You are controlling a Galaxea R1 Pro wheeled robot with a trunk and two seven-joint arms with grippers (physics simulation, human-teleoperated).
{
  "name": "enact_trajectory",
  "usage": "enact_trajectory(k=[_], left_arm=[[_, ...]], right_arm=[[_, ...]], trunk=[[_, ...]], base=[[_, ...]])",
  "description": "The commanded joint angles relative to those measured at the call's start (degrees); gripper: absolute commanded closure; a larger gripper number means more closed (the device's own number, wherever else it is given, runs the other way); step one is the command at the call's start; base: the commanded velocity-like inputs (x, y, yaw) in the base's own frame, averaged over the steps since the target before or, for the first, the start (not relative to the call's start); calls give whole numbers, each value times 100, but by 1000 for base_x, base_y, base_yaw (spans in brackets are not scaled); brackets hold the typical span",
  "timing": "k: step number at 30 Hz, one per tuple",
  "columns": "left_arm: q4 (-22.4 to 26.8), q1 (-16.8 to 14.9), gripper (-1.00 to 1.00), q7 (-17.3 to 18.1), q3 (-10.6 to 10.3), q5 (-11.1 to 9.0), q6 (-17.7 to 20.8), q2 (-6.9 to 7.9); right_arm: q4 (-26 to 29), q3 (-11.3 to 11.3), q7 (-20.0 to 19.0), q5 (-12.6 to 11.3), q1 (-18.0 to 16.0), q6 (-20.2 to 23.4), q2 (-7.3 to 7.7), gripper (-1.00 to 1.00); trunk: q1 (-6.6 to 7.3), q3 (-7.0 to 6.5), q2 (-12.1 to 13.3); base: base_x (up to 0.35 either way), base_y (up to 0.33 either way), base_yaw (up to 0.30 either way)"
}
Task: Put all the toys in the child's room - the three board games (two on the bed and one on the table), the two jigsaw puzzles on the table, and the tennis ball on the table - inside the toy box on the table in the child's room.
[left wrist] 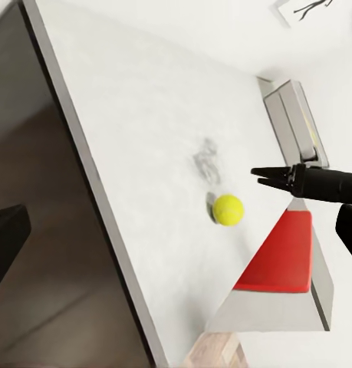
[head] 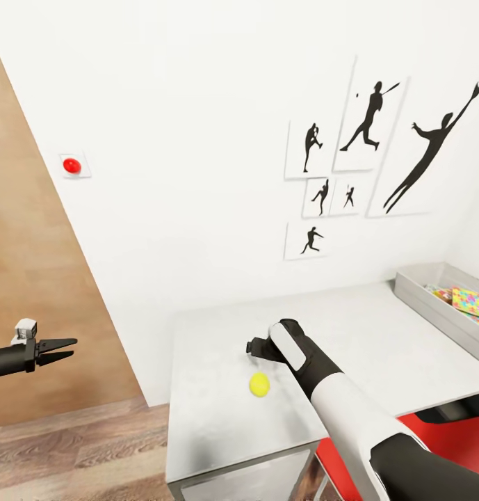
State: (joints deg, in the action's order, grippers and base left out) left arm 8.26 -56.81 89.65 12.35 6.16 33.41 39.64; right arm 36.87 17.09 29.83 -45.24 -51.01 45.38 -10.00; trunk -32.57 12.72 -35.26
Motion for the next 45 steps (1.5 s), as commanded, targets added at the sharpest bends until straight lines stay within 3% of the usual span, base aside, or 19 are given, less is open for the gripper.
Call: enact_trajectory(k=[1,45], left_arm=[[0,-6,-100,35,39,61,61,0],[0,-6,-100,35,39,52,61,-8]], right_arm=[[5,12,54,-53,-6,6,0,-100],[-153,5,40,-52,-2,14,0,-100]], trunk=[[-2,20,-9],[-2,436,-9]], base=[[0,0,0],[-27,0,0]])
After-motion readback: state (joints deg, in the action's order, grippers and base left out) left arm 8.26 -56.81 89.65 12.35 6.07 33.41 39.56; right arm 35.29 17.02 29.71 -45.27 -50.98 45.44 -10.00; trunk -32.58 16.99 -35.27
